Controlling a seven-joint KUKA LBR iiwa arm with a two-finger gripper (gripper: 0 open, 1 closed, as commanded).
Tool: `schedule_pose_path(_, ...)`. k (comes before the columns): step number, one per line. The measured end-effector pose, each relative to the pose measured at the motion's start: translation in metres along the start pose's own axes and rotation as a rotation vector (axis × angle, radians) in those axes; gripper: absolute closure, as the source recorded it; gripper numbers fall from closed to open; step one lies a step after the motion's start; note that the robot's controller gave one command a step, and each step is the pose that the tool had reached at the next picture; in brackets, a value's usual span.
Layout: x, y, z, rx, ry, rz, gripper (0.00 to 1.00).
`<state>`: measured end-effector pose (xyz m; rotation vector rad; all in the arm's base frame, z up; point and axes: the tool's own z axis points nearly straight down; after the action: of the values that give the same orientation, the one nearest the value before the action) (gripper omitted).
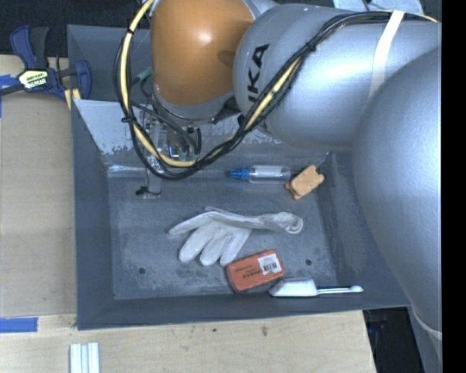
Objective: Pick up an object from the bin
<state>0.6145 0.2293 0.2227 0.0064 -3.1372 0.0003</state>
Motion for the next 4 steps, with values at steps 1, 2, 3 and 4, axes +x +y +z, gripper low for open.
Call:
schedule_pose_path(1,-0.001,-0.001,-0.006,-0.002,-0.007,0.003,0.0)
schedule_pose_path(2,0.047,-0.028,-0.009,0.0,-0.005,-0.061,0.0)
schedule_pose_path(3,0.058,-0.04,0.008,-0.001,-0.006,-0.099,0.0)
schedule_pose_path(4,0.05,-0.069,0.056,-0.002,-0.011,-0.069,0.0)
